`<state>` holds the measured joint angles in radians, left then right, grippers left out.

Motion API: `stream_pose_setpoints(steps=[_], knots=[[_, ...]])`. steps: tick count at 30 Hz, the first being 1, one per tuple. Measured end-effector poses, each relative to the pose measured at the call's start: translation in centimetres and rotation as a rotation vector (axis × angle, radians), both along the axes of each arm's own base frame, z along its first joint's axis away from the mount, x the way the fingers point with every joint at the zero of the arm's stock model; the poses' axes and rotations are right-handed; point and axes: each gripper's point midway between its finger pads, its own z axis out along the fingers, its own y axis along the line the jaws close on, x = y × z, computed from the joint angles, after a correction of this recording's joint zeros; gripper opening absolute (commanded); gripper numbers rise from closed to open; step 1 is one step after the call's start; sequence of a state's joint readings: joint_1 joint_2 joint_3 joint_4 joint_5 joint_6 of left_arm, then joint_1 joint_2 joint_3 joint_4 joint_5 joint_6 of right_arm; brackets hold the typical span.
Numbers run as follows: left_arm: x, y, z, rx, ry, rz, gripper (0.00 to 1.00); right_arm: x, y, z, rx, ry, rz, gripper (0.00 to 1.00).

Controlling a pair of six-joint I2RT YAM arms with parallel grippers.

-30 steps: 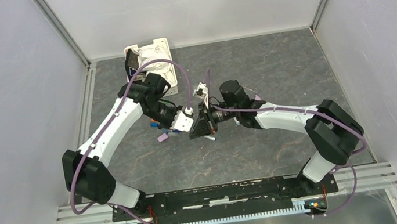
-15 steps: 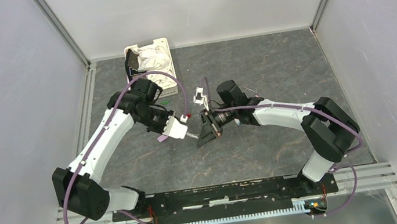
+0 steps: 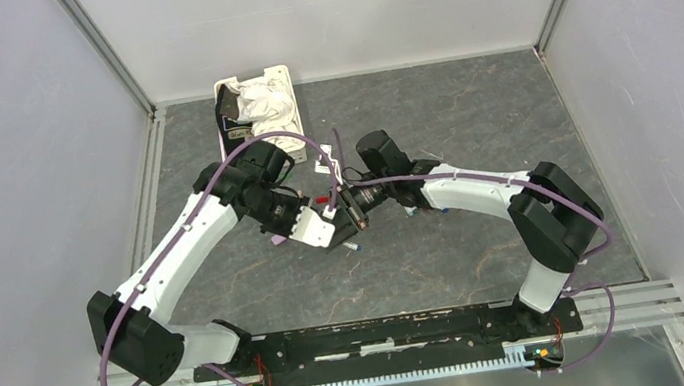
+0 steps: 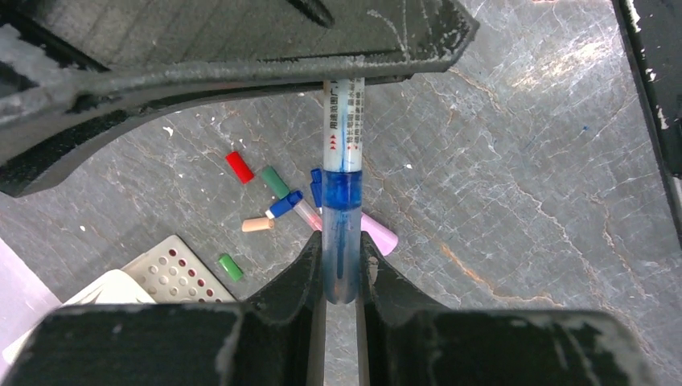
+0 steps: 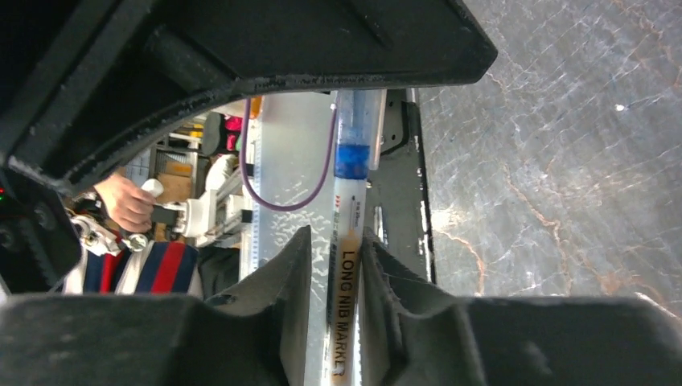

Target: Open the pen caps

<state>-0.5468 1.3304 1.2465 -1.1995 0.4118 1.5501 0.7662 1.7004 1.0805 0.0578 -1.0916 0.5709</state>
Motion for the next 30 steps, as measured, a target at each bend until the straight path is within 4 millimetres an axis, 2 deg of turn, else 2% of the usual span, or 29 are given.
stream_pose_setpoints(steps=[1, 2, 3, 4, 5, 6, 7, 9, 12, 16, 23, 29, 30], knots=[[-0.1, 0.0, 0.0, 0.001, 0.003, 0.002, 0.02, 0.0, 0.0, 0.0, -0.001, 0.002, 0.0, 0.12], [-0.1, 0.1, 0.0, 0.002, 0.006, 0.005, 0.09, -0.1, 0.1, 0.0, 0.0, -0.001, 0.003, 0.05], [-0.2, 0.1, 0.0, 0.001, 0.008, 0.007, 0.27, 0.0, 0.0, -0.2, -0.016, 0.011, -0.011, 0.0], [-0.2, 0.1, 0.1, -0.001, 0.004, 0.008, 0.48, 0.0, -0.1, -0.3, -0.019, 0.019, -0.011, 0.0], [-0.2, 0.0, 0.2, -0.002, 0.002, 0.009, 0.64, 0.0, -0.1, -0.3, -0.018, 0.017, -0.01, 0.0], [-0.1, 0.0, 0.2, -0.004, 0.001, 0.009, 0.72, 0.0, -0.1, -0.3, -0.017, 0.018, -0.007, 0.0], [-0.1, -0.1, 0.2, -0.007, 0.004, 0.014, 0.76, -0.1, -0.1, -0.2, -0.015, 0.02, -0.002, 0.0], [-0.3, -0.2, 0.2, -0.016, 0.012, 0.017, 0.79, -0.3, 0.0, -0.3, -0.015, 0.024, 0.005, 0.0], [-0.6, -0.7, 0.6, -0.037, 0.023, 0.002, 0.76, -0.2, 0.3, -0.1, -0.011, 0.03, 0.016, 0.0], [-1.1, -1.5, 1.2, -0.059, 0.031, -0.024, 0.64, 0.1, 0.7, 0.0, -0.007, 0.037, 0.022, 0.0], [-1.6, -1.8, 1.1, -0.059, 0.044, -0.037, 0.42, 0.2, 0.9, 0.1, -0.004, 0.053, 0.02, 0.0], [-1.4, -1.6, 1.0, -0.047, 0.035, -0.034, 0.15, 0.4, 1.1, 0.3, 0.002, 0.063, 0.012, 0.0], [-1.4, -1.6, 0.9, -0.046, 0.035, -0.035, 0.08, 0.5, 1.1, 0.3, 0.004, 0.068, 0.01, 0.04]])
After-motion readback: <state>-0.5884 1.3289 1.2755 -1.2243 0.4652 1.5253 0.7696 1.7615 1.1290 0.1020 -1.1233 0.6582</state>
